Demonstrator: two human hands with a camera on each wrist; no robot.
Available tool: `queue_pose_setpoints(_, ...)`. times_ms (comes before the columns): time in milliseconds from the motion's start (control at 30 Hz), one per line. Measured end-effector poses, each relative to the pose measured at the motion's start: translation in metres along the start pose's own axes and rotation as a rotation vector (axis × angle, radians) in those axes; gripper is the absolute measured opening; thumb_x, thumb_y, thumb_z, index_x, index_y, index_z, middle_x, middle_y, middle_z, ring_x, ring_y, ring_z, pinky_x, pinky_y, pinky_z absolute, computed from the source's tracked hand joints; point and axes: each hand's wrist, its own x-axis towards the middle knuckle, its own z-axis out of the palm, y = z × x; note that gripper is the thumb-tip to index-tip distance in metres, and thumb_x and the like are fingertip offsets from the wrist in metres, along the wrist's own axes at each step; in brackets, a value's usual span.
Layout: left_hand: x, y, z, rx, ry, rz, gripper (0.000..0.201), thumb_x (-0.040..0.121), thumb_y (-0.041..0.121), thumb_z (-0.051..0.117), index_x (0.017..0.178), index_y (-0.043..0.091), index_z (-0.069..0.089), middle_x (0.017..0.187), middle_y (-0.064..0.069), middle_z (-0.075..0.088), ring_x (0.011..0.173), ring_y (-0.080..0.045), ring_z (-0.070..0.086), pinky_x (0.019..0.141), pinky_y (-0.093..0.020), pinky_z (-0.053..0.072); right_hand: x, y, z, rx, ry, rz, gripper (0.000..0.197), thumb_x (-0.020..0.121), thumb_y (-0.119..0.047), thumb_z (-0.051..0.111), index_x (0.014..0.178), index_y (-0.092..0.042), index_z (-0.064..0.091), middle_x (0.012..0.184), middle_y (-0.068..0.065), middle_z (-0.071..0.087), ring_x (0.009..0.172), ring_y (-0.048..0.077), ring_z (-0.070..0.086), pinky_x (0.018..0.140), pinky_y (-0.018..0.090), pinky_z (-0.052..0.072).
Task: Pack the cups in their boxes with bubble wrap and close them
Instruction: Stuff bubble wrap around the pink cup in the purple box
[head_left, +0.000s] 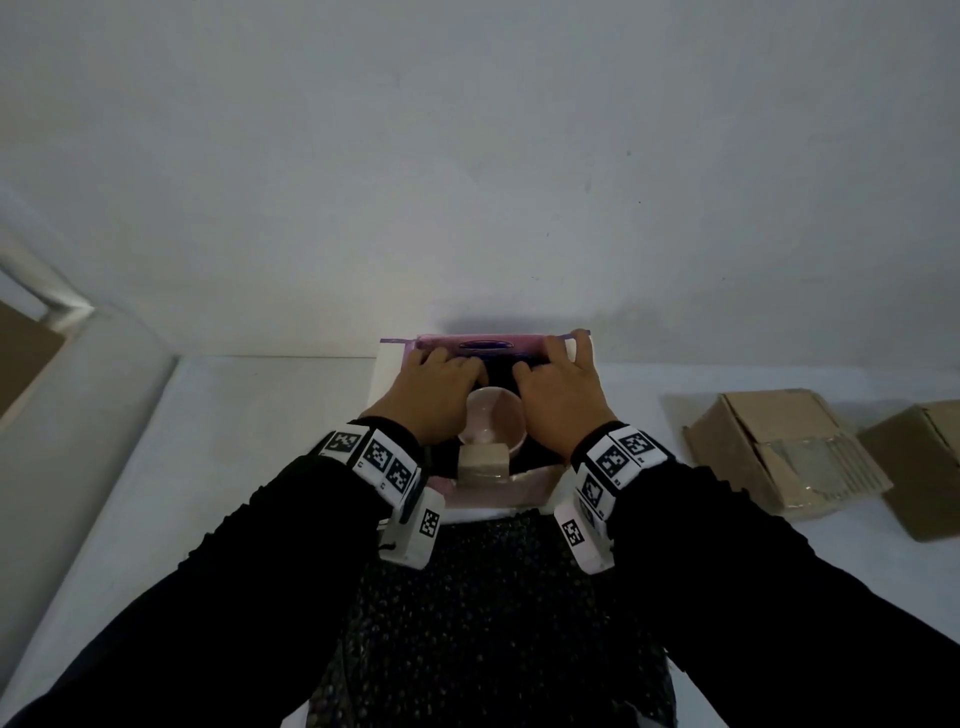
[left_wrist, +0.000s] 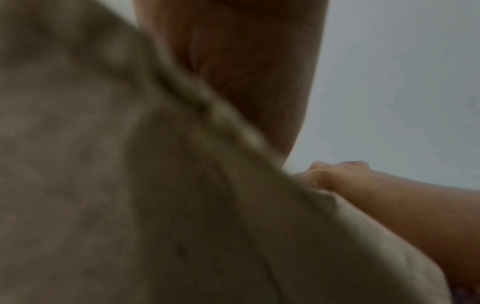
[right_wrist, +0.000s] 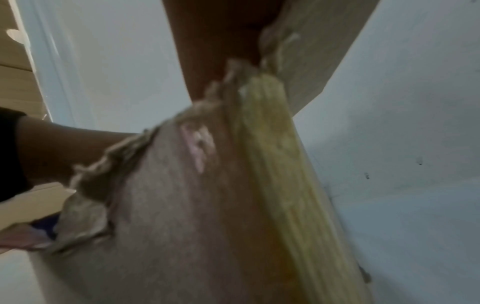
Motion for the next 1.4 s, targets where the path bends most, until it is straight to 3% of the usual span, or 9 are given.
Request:
queue_pose_setpoints(133,-0.003,-0.001,0.0,0.028,0.008,0.014,0.035,0.088,0.018,0.048,0.123,0.023,0.056,0.129,-0.002,0.051,0.122,-0.025,0.041,0.106,-0.043,0.03,-0.005,0.001,-0.004,-0.038,0.048,-0.01,0.026,0.092,-0.02,0.039,0.096,-0.017,0.065,0.088,0.002,0.069,0.123,0.032,0.044,0.11,0.054,0.005)
queue_pose_setpoints(400,-0.013,0.003,0.0,0.075,-0.061,0.037,0.041,0.091,0.036,0.048,0.131,0.026,0.047,0.119,0.0,0.065,0.11,-0.027,0.058,0.106,-0.041,0.028,-0.011,-0.001,-0.01,0.04,-0.1,-0.06,0.031,0.096,-0.021,0.03,0.108,-0.014,0.058,0.105,0.005,0.069,0.142,0.03,0.025,0.105,0.057,-0.028)
queue_pose_setpoints(533,-0.026,0.008,-0.01,0.05,-0.094,0.029,0.041,0.091,0.029,0.048,0.132,0.026,0.048,0.121,-0.002,0.064,0.108,-0.025,0.06,0.093,-0.039,0.043,-0.024,0.003,-0.017,0.126,0.09,-0.052,0.011,0.087,-0.021,0.051,0.092,-0.019,0.059,0.08,-0.001,0.068,0.114,0.028,0.052,0.112,0.059,0.006)
queue_pose_setpoints(633,-0.045,0.015,-0.02,-0.018,-0.074,-0.006,0.044,0.088,0.022,0.052,0.132,0.024,0.052,0.125,-0.002,0.061,0.111,-0.024,0.058,0.091,-0.04,0.048,-0.045,0.002,-0.027,0.238,0.23,-0.098,0.011,0.086,-0.025,0.052,0.089,-0.018,0.059,0.083,0.001,0.066,0.089,0.029,0.059,0.085,0.042,0.037)
queue_pose_setpoints(867,-0.116,0.044,-0.008,-0.287,0.239,0.038,0.043,0.081,0.022,0.051,0.123,0.018,0.059,0.117,-0.004,0.061,0.105,-0.027,0.055,0.087,-0.042,0.049,-0.132,-0.026,-0.006,0.526,0.356,-0.245,0.015,0.08,-0.019,0.06,0.095,-0.015,0.059,0.087,0.004,0.063,0.077,0.025,0.056,0.065,0.036,0.044)
queue_pose_setpoints(1033,-0.164,0.066,0.025,-0.338,0.394,0.059,0.035,0.082,0.02,0.056,0.117,0.018,0.063,0.109,-0.002,0.062,0.101,-0.022,0.053,0.088,-0.038,0.048,-0.191,-0.047,0.048,0.593,-0.085,-0.029,0.066,0.077,-0.064,0.055,0.131,-0.03,0.039,0.121,-0.002,0.054,0.11,0.022,0.051,0.088,0.043,0.047)
queue_pose_setpoints(1133,-0.185,0.072,0.047,-0.35,0.28,0.011,0.031,0.085,0.025,0.057,0.115,0.021,0.062,0.112,0.001,0.061,0.103,-0.021,0.053,0.088,-0.04,0.047,-0.21,-0.055,0.067,0.412,-0.301,-0.011,0.06,0.075,-0.064,0.063,0.123,-0.034,0.045,0.131,-0.003,0.042,0.121,0.023,0.039,0.096,0.043,0.04)
queue_pose_setpoints(1300,-0.209,0.076,0.076,-0.33,-0.18,-0.055,0.079,0.079,0.058,0.062,0.146,0.034,0.029,0.15,0.004,0.034,0.137,-0.022,0.03,0.111,-0.047,0.032,-0.212,-0.063,0.071,0.48,-0.097,-0.013,0.014,0.087,-0.037,0.062,0.099,-0.03,0.06,0.114,-0.006,0.055,0.11,0.023,0.048,0.086,0.038,0.038)
queue_pose_setpoints(1400,-0.215,0.078,0.084,-0.242,-0.092,-0.033,0.096,0.063,0.077,0.055,0.145,0.034,0.029,0.158,0.007,0.017,0.147,-0.021,0.006,0.117,-0.047,0.013,-0.209,-0.063,0.062,0.774,0.063,-0.077,0.011,0.085,-0.023,0.066,0.091,-0.024,0.058,0.101,-0.006,0.055,0.096,0.02,0.052,0.082,0.042,0.046)
